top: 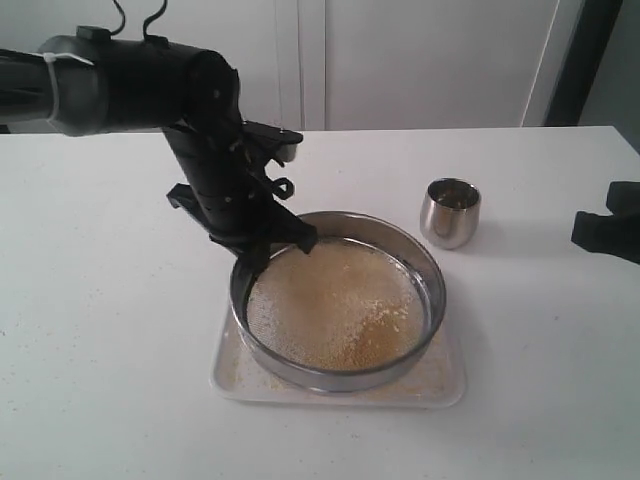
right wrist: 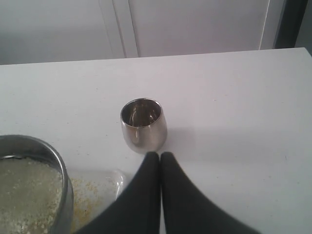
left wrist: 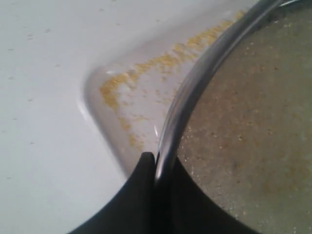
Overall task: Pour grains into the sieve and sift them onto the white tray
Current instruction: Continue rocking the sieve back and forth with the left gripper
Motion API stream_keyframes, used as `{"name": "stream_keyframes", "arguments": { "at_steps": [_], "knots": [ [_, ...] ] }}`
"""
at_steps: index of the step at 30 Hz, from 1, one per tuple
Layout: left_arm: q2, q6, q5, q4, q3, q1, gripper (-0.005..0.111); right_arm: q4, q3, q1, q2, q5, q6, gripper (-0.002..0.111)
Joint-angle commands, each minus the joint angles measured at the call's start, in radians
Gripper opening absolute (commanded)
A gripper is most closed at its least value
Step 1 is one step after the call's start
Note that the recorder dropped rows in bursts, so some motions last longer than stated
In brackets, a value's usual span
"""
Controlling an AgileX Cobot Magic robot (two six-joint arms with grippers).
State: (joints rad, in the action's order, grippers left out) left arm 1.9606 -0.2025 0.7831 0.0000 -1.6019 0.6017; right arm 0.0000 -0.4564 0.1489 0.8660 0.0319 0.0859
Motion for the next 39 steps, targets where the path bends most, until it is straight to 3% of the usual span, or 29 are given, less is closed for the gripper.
{"name": "stream_keyframes", "arguments": {
  "at_steps": [1,4,7,9,12,15,18,21,23,25,29,32,36,38,39],
  "knots": [
    [-0.002,0.07,-0.09,-0.151,-0.002,0.015,0.0,0.0,0.003,0.001,-0.006,-0.003,-0.004,0.0],
    [0.007,0.062,-0.079,-0.084,-0.004,0.056,0.0,0.0,0.003,0.001,-0.006,-0.003,-0.004,0.0],
    [-0.019,0.015,-0.016,-0.009,-0.004,-0.026,0.0,0.0,0.003,0.001,-0.006,-0.003,-0.004,0.0],
    [-0.03,-0.003,-0.021,-0.072,-0.004,-0.072,0.0,0.0,0.003,0.001,-0.006,-0.003,-0.004,0.0],
    [-0.011,0.11,-0.121,-0.265,0.002,-0.011,0.0,0.0,0.003,0.001,-0.006,-0.003,-0.004,0.0],
    [0.011,0.126,-0.114,-0.223,0.002,0.05,0.0,0.0,0.003,0.001,-0.006,-0.003,-0.004,0.0],
    [-0.006,0.097,-0.008,-0.122,0.002,-0.001,0.0,0.0,0.003,0.001,-0.006,-0.003,-0.004,0.0],
    [-0.031,0.071,-0.017,-0.123,0.002,-0.059,0.0,0.0,0.003,0.001,-0.006,-0.003,-0.004,0.0],
    [-0.032,0.071,-0.069,-0.181,0.002,-0.047,0.0,0.0,0.003,0.001,-0.006,-0.003,-0.004,0.0],
    [-0.004,0.107,-0.082,-0.195,0.002,0.018,0.0,0.0,0.003,0.001,-0.006,-0.003,-0.004,0.0],
    [-0.026,0.057,0.009,-0.056,0.002,-0.032,0.0,0.0,0.003,0.001,-0.006,-0.003,-0.004,0.0],
    [-0.005,0.125,-0.028,-0.089,0.005,0.059,0.0,0.0,0.003,0.001,-0.006,-0.003,-0.004,0.0],
    [-0.059,0.079,0.026,-0.063,0.005,-0.078,0.0,0.0,0.003,0.001,-0.006,-0.003,-0.004,0.0],
    [-0.065,0.064,-0.028,-0.117,0.007,-0.063,0.0,0.0,0.003,0.001,-0.006,-0.003,-0.004,0.0],
    [-0.047,0.065,-0.096,-0.148,0.007,-0.001,0.0,0.0,0.003,0.001,-0.006,-0.003,-0.004,0.0]
  ]
}}
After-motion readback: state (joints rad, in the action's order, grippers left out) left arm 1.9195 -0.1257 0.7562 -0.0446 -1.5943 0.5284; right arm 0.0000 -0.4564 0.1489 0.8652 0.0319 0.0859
